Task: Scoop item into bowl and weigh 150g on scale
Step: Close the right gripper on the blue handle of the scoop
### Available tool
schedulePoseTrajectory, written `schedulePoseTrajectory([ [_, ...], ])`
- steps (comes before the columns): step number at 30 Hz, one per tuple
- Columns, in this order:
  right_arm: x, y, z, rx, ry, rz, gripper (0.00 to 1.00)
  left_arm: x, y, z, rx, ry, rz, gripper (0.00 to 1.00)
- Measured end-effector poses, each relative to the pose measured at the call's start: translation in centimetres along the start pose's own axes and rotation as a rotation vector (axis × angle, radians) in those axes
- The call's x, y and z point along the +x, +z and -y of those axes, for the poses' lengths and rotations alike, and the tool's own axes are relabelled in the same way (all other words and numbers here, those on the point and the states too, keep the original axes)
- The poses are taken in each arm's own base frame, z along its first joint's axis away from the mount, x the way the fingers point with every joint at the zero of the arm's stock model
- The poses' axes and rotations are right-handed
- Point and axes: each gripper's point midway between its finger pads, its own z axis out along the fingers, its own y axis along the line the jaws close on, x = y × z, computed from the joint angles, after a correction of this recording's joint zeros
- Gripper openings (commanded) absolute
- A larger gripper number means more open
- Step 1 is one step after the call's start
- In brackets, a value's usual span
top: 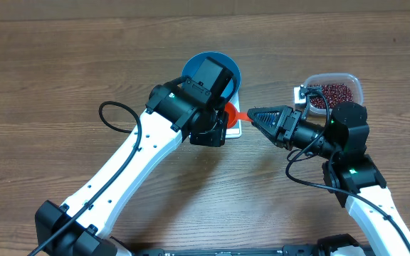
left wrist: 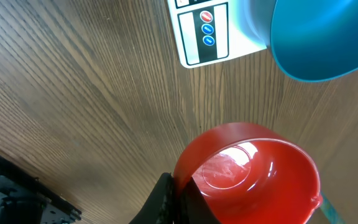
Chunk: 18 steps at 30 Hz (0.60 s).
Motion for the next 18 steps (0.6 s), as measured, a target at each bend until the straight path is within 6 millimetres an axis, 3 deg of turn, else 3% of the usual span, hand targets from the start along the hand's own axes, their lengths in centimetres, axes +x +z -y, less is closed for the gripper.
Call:
schedulePoseTrajectory([
  [18,0.28,0.02,0.41,0.014,-0.008,-0.010,0.48,0.24,0.04,-0.15,-0.003,0.007,-0.002,0.04],
])
